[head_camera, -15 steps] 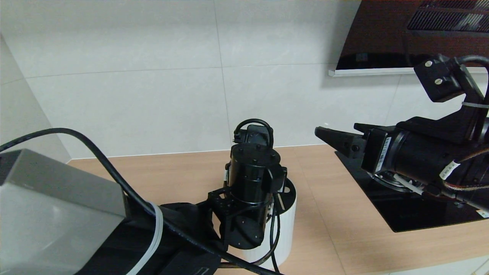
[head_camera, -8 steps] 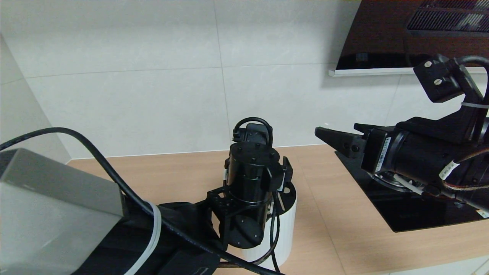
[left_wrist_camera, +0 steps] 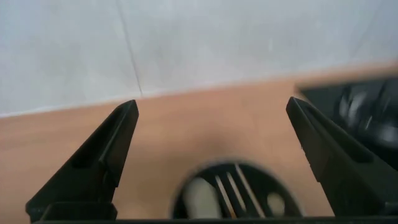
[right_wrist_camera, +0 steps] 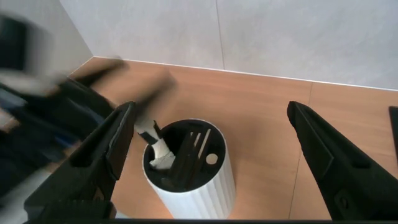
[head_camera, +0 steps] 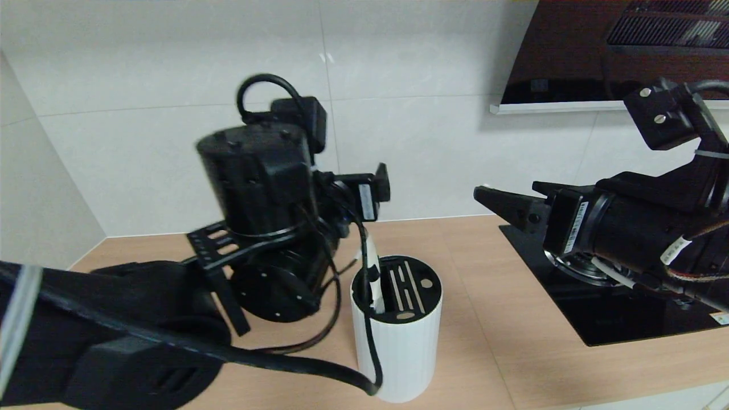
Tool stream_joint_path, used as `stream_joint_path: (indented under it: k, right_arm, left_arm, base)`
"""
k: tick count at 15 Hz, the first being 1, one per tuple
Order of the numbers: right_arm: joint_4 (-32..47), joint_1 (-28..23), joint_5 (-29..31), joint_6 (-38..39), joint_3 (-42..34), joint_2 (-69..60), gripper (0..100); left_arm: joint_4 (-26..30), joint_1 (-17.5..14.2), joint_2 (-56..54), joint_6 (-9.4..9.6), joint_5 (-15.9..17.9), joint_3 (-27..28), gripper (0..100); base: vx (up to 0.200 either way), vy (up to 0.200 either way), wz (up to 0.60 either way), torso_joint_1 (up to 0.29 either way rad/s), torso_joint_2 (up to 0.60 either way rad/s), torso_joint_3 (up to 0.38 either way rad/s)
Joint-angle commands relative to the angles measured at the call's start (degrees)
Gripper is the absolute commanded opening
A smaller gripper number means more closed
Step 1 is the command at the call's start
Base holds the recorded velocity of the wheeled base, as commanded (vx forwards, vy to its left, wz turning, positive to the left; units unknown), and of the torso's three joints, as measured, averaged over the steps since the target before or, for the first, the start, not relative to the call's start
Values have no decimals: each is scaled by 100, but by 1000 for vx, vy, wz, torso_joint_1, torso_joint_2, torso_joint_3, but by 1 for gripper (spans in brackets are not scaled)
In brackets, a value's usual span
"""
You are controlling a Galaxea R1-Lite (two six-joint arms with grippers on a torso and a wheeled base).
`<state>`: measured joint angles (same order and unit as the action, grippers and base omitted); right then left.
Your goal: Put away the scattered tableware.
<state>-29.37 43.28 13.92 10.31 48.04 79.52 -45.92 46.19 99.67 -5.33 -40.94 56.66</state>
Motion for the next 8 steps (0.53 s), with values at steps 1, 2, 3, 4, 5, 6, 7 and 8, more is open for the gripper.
stream_joint_path:
  k: [1, 2, 3, 4, 5, 6, 7, 8]
  right_arm:
    - [10, -267, 5, -161, -49, -182, 100]
    - [-52, -531, 23, -258, -357, -490, 100]
    - [-43, -803, 14, -249, -621, -859, 100]
    - [-34, -1067, -30, -302, -1034, -1448, 100]
    - [19, -1260, -30, -390, -1271, -1967, 100]
    - [19, -1427, -30, -407, -1535, -2432, 100]
    - [28, -1585, -39, -416, -1913, -3118, 100]
    - [133, -1665, -30, -416, -2317, -3795, 100]
  left_arm:
    - [4, -506, -1055, -3, 270, -375, 100]
    - [13, -866, -1661, -3, 604, -823, 100]
    - [13, -1279, -2057, -3, 833, -1149, 100]
    - [31, -1640, -2558, 14, 938, -1544, 100]
    - [136, -1921, -2962, 67, 938, -1834, 100]
    - [277, -2123, -3358, 164, 938, -2098, 100]
    - [523, -2272, -3990, 295, 938, -2485, 100]
    - [848, -2272, -4667, 427, 938, -2827, 100]
  base:
    - [0, 0, 0, 0, 0, 0]
    - [0, 0, 0, 0, 0, 0]
    - [0, 0, 0, 0, 0, 0]
    - [0, 0, 0, 0, 0, 0]
    - [0, 0, 0, 0, 0, 0]
    - [0, 0, 0, 0, 0, 0]
    - [0, 0, 0, 0, 0, 0]
    - [0, 0, 0, 0, 0, 0]
